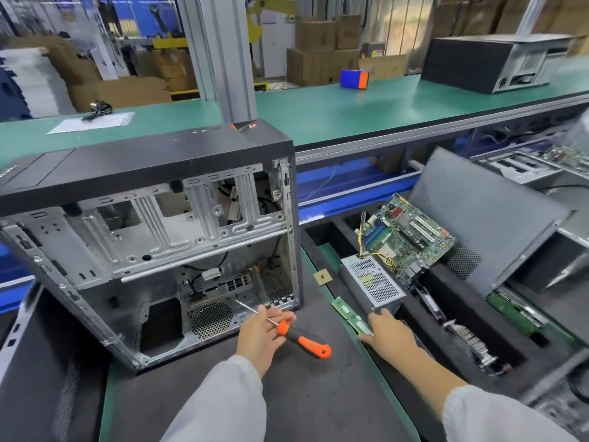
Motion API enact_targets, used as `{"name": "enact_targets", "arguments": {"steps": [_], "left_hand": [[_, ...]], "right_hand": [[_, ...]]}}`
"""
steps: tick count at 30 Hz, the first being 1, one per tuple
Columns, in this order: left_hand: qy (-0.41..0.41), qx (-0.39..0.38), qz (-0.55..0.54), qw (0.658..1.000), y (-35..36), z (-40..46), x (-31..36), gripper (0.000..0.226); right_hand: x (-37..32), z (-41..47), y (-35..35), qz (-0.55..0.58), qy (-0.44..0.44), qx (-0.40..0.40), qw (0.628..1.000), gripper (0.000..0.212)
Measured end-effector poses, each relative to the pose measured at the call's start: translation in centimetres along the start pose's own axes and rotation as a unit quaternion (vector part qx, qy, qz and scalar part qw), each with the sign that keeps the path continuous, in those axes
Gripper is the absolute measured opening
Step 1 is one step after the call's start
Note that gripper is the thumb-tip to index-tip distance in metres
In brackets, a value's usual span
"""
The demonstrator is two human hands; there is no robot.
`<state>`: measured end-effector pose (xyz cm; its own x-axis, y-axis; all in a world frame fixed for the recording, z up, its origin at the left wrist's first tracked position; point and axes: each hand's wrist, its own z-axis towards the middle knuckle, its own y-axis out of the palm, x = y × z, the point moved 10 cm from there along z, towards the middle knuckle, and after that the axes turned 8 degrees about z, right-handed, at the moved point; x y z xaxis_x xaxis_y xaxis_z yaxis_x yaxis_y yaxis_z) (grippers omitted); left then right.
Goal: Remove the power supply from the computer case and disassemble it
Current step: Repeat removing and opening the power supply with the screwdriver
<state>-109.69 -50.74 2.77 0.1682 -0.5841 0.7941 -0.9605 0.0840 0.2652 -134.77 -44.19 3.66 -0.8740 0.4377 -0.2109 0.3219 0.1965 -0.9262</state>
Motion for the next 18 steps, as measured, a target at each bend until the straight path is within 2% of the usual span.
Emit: {"name": "enact_targets", "arguments": {"steps": [2,6,9,11,14,16,18], "left_hand": [[-0.001,-0.002,-0.004,1.000,0.0,-0.1,0.0,0.039],[-0.007,-0.005,0.000,1.000,-0.2,-0.2,-0.1,0.038],[-0.005,-0.006,0.013,1.000,-0.4,-0.4,0.1,0.038],[0.003,-0.003,0.006,1.000,-0.7,-0.6,0.5,0.039],[0.017,0.008,-0.006,1.000,-1.4,-0.5,1.2,0.041],[0.022,0.020,-0.017,0.999,-2.0,-0.5,1.5,0.042],[0.023,0.028,-0.022,0.999,-2.4,-0.6,1.7,0.042]], "right_hand": [[-0.6,-0.2,-0.9,-0.028,-0.012,0.029,0.999,0.042],[-0.9,-0.3,-5.0,-0.026,-0.022,0.167,0.985,0.033],[-0.4,0.7,-6.6,-0.074,-0.004,0.211,0.975,0.042],[0.4,2.1,-6.4,-0.075,0.026,0.185,0.980,0.064],[1.8,4.8,-5.0,-0.061,0.063,0.101,0.991,0.095],[2.4,6.3,-4.0,-0.023,0.080,0.049,0.995,0.100],[2.7,7.2,-3.5,0.010,0.088,0.032,0.996,0.098]]}}
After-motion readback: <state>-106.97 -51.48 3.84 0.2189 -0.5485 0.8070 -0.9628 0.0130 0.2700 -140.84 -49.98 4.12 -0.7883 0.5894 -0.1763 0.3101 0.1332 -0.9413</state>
